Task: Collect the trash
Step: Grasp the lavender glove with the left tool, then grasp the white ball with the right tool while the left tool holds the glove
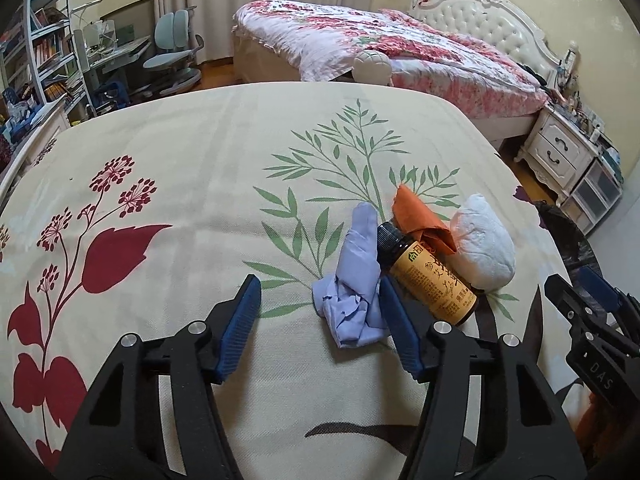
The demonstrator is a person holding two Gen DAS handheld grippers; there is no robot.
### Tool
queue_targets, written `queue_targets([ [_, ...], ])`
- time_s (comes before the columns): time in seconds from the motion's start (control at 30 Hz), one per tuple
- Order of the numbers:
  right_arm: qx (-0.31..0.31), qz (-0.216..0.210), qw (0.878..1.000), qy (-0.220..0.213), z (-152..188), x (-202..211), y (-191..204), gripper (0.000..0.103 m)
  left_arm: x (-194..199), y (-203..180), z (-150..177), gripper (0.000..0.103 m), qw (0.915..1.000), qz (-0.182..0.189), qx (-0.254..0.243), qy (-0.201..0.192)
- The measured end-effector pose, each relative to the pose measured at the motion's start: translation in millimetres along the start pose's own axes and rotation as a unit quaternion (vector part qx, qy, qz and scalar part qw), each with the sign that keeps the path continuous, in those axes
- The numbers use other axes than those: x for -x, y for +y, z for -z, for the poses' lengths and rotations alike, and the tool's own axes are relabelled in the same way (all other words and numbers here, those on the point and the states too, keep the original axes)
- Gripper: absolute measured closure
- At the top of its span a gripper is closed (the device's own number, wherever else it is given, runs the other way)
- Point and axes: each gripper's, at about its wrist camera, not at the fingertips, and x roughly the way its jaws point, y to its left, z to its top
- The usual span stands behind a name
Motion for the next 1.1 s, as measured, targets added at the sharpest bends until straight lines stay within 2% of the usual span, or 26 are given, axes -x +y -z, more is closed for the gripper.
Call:
queue_targets([
  [0.1, 0.003, -0.001, 1.0, -0.001, -1, 2, 3, 0.041, -5, -2, -1, 0.044, 1.0, -0.001, -0.008, 0.004],
  [0.17, 0.006, -0.003, 1.0, -0.004, -3, 4, 6, 0.041, -3, -2, 0, 0.051, 0.9999, 0.003, -0.012, 0.002],
  [0.23, 0.009, -0.006, 1.0, -0.006, -5, 5, 9, 0.041, -1, -2, 2, 0.066, 0.9998, 0.007, -0.017, -0.001],
  [0.27, 0.011, -0.008, 1.0, -0.007, -6, 5, 11, 0.041, -1, -1, 3, 0.069, 0.9998, 0.011, -0.019, -0.002],
  [0.47, 0.022, -0.026, 0.999, -0.012, -12, 8, 26, 0.041, 5, 8, 8, 0.071, 0.9998, 0.006, -0.016, -0.007],
  [0.87, 0.049, -0.054, 0.997, 0.004, -25, -16, 63, 0.041, 21, 58, 9, 0.071, 0.9982, -0.051, 0.014, -0.029],
  [1.07, 0.052, -0.06, 0.997, 0.017, -25, -26, 70, 0.041, 23, 67, 12, 0.071, 0.998, -0.051, 0.021, -0.03],
  [1.1, 0.05, -0.063, 0.997, 0.019, -25, -26, 70, 0.045, 23, 67, 13, 0.071, 0.9981, -0.05, 0.021, -0.029],
])
